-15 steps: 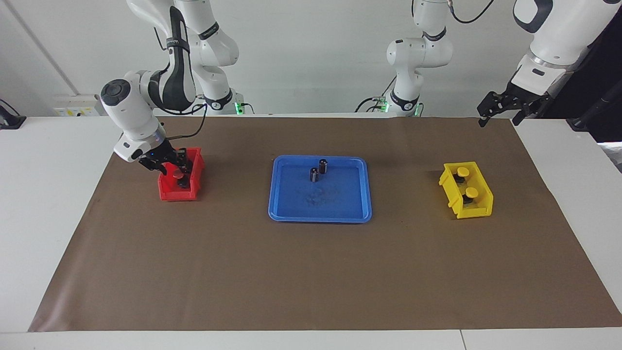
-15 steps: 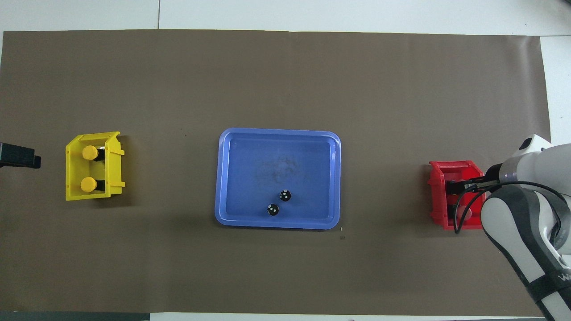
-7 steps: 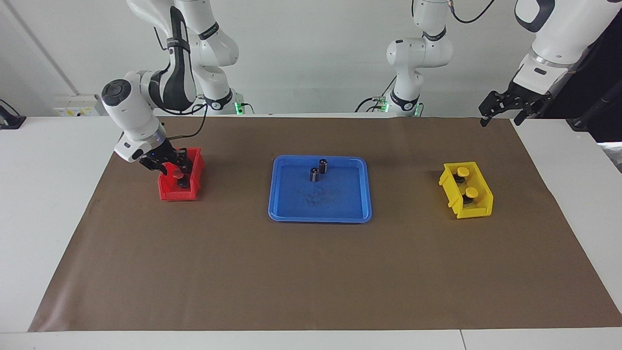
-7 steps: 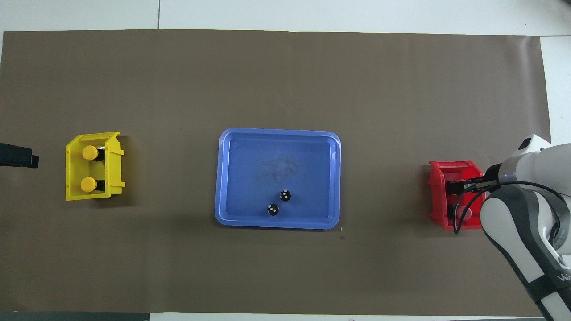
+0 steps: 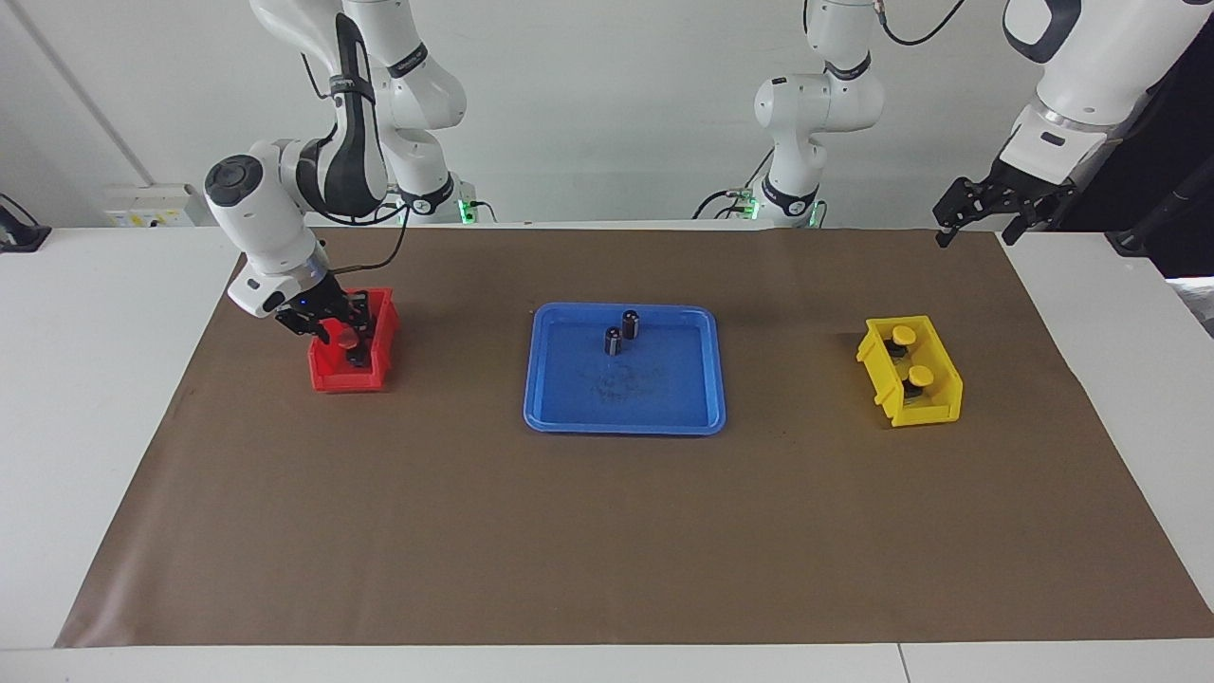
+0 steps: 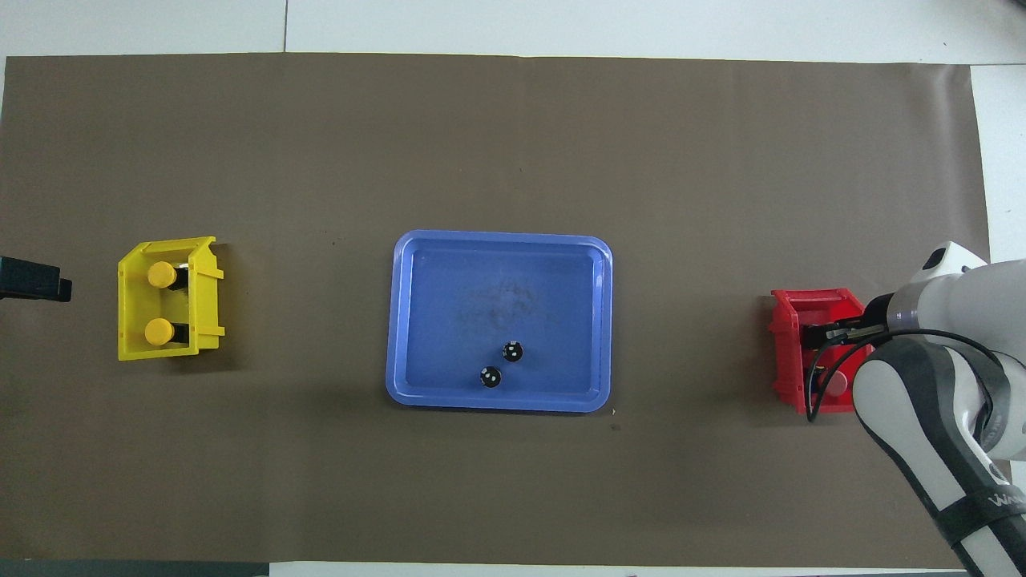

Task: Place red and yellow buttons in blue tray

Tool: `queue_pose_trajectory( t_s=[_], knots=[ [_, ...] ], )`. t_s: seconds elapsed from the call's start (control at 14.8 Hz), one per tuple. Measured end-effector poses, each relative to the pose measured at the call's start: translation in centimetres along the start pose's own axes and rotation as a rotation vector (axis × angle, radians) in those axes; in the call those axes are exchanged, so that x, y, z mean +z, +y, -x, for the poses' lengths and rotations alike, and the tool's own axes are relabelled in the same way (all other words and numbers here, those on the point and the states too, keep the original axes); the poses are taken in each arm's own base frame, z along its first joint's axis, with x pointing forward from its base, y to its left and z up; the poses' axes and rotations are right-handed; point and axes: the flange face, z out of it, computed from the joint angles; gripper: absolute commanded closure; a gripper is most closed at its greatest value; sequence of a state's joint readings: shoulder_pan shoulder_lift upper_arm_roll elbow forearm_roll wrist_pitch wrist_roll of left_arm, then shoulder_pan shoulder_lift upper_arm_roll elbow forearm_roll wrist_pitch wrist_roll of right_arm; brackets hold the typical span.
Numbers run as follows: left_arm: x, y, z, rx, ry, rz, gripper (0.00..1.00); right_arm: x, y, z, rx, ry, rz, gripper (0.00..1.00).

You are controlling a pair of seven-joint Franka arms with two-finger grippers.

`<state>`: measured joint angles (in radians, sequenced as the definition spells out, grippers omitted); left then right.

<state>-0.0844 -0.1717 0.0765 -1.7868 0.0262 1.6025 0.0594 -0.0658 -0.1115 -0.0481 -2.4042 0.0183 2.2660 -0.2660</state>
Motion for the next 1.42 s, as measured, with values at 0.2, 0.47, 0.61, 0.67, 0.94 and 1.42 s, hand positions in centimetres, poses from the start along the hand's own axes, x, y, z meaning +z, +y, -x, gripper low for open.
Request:
queue_pose_trajectory(
  t_s=[0.2,0.47,0.61,0.67,0.94,1.42],
  knots=[
    [0.0,0.0,0.0,0.0,0.0,0.0,0.0,0.3,-0.4,0.0,-0.007,0.006,0.002,0.42],
    [0.0,-0.1,0.0,-0.001,0.0,0.0,0.0,0.3,-0.4,0.1,-0.006,0.004,0.001,0.51],
    [0.0,-0.1,0.0,-0.001,0.0,0.0,0.0,0.5,-0.4,0.2,-0.005,0.0,0.0,0.69],
    [0.0,-0.1,0.0,-0.001,0.0,0.0,0.0,0.6,-0.4,0.2,-0.004,0.0,0.0,0.76],
    [0.0,-0.1,0.0,-0.001,0.001,0.0,0.0,0.4,0.0,0.3,0.003,-0.009,-0.003,0.77],
    [-0.1,-0.1,-0.1,-0.001,0.012,-0.001,0.0,-10.8,0.5,-4.4,0.0,-0.069,-0.023,0.76]
  ],
)
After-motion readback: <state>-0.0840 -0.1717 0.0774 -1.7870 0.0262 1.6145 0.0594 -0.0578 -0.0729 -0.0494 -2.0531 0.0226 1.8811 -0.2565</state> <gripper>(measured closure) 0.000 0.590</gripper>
